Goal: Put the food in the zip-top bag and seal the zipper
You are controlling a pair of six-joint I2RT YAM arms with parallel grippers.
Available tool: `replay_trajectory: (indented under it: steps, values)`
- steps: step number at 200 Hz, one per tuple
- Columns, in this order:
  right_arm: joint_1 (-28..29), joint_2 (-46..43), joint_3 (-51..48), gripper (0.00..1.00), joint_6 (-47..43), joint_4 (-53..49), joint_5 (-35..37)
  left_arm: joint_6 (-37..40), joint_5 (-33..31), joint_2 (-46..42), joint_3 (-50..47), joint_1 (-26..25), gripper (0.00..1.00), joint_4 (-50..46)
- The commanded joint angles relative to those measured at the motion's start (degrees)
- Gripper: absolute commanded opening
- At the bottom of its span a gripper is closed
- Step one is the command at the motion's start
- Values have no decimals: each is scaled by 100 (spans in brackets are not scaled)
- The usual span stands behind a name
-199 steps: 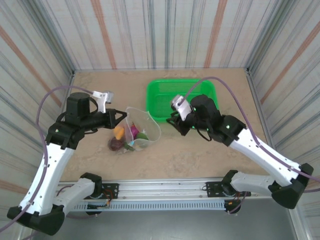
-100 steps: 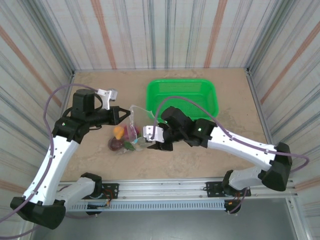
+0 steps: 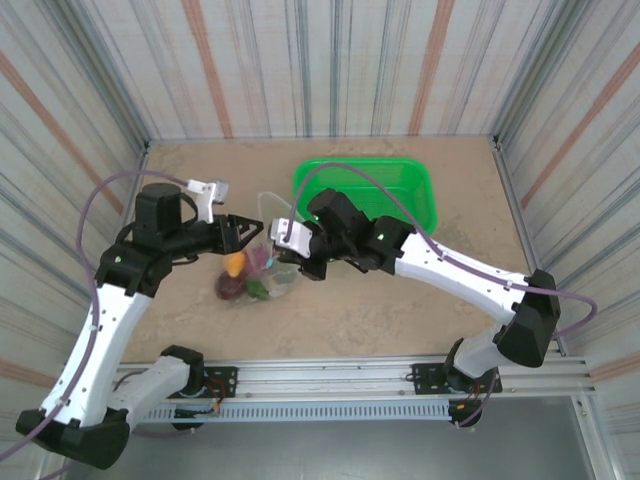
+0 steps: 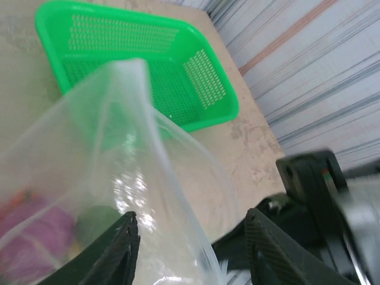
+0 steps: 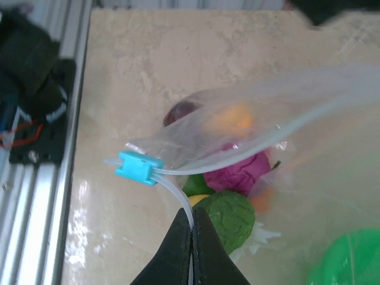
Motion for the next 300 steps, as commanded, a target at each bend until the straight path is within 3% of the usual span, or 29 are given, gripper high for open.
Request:
replay_trajectory:
  steps: [1, 29, 95, 122, 155, 204, 269, 300]
  values:
    - [-205, -9, 479, 0, 1297, -109, -247, 187, -331, -349, 218, 2, 54, 11]
    - [-244, -54, 644, 0, 1690, -273, -156, 547, -579, -574, 209, -184, 52, 110]
    - [-367, 78, 1160, 0, 2701, -966, -48, 1662, -917, -1181, -444, -1141, 50, 1047]
    - [-367, 34, 1104, 0, 2820, -965, -96, 2552, -1092, -1395, -1032, -1729, 50, 1445]
    - [-323, -29, 1056, 0, 2947, -862, -331, 3717, -2192, -1694, -1725, -2453, 52, 2103]
    - [-228, -52, 1043, 0, 2933, -841, -381, 3977, -2803, -1394, -2058, -2504, 41, 2893]
    - [-200, -149, 1057, 0, 2919, -867, -406, 3992, -2654, -1301, -2023, -2504, 9, 2849]
    - [-200, -149, 1061, 0, 2949, -825, -409, 3826, -2818, -1485, -2163, -2504, 11, 2846]
